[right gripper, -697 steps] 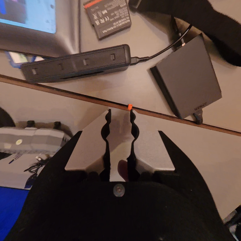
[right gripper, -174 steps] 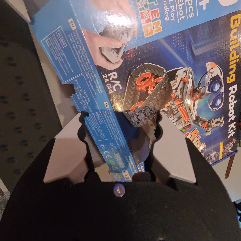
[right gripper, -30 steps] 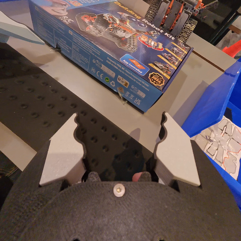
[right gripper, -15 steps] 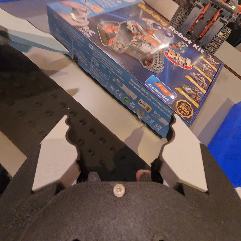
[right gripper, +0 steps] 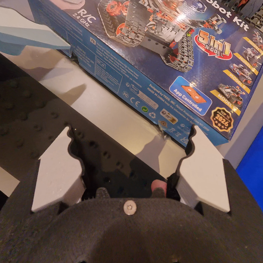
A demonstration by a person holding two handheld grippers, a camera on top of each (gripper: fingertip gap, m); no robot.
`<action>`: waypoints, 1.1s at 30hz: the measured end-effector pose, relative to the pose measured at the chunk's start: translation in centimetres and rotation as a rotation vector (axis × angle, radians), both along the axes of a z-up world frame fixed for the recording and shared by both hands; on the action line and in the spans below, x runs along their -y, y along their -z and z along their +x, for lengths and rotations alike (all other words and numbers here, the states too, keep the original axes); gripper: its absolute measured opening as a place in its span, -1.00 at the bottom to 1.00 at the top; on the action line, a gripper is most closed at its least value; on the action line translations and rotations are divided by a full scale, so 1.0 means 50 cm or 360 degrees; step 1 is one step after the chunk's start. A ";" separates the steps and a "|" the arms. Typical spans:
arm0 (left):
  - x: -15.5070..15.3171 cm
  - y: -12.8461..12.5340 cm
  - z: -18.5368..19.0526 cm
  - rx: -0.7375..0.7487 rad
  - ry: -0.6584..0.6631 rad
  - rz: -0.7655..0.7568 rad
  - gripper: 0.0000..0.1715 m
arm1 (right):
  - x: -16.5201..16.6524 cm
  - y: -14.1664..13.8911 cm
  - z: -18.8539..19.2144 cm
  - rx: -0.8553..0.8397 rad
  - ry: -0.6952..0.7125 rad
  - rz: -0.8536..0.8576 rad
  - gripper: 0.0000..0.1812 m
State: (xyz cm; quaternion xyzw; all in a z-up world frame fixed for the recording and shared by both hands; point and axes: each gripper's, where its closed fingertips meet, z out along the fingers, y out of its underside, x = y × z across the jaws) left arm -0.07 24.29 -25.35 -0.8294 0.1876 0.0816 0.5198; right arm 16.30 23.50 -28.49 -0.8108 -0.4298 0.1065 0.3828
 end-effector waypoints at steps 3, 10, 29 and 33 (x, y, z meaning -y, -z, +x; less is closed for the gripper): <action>-0.003 -0.003 -0.010 0.0022 -0.0047 0.0009 0.18 | -0.012 -0.001 0.007 0.0011 0.0069 0.0018 0.65; -0.015 0.022 -0.052 0.0208 -0.0237 -0.0166 0.39 | -0.049 0.026 0.021 0.0106 0.0203 -0.0104 0.69; -0.013 0.055 -0.125 0.0645 -0.0428 -0.0415 0.84 | -0.116 0.054 0.038 0.0100 0.0359 -0.0247 0.52; -0.012 0.070 -0.117 0.0462 -0.0433 -0.0454 0.84 | -0.116 0.069 0.048 0.0076 0.0415 -0.0380 0.62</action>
